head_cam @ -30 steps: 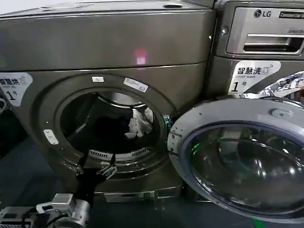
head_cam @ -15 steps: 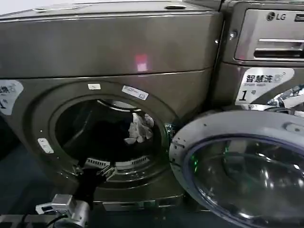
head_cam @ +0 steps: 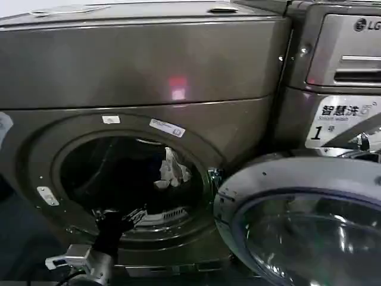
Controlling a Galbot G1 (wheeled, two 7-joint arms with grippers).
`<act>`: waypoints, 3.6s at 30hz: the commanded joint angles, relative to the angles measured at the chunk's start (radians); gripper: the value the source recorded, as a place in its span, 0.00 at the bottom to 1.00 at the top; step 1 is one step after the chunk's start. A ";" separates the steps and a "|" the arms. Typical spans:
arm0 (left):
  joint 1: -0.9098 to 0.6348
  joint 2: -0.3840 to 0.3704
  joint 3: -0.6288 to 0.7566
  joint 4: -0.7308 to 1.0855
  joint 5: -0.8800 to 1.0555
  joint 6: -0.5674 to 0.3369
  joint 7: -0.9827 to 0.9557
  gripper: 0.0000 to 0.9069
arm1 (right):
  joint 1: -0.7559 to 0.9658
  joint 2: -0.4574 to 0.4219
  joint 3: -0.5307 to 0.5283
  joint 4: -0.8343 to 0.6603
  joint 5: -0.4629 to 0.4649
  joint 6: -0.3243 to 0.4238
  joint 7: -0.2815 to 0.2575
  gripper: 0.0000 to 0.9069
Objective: Grasp the clothes from the dryer.
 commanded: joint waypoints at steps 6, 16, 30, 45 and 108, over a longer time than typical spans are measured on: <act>-0.160 -0.003 -0.005 0.189 0.002 -0.059 0.008 1.00 | -0.008 0.009 0.007 0.015 0.000 0.001 -0.002 1.00; -0.480 -0.009 0.033 0.583 0.018 -0.130 0.009 1.00 | -0.008 0.009 -0.001 0.030 0.000 0.001 -0.003 1.00; -0.806 -0.029 0.048 0.975 0.037 -0.167 0.008 1.00 | -0.004 -0.011 0.012 0.011 0.001 0.001 -0.004 1.00; -1.060 -0.035 0.080 1.312 0.041 -0.189 0.030 1.00 | 0.002 -0.026 0.015 -0.005 0.004 0.001 -0.007 1.00; -1.640 0.079 0.961 2.203 0.655 -0.476 1.073 1.00 | 0.005 -0.029 0.035 -0.036 0.007 0.003 -0.013 1.00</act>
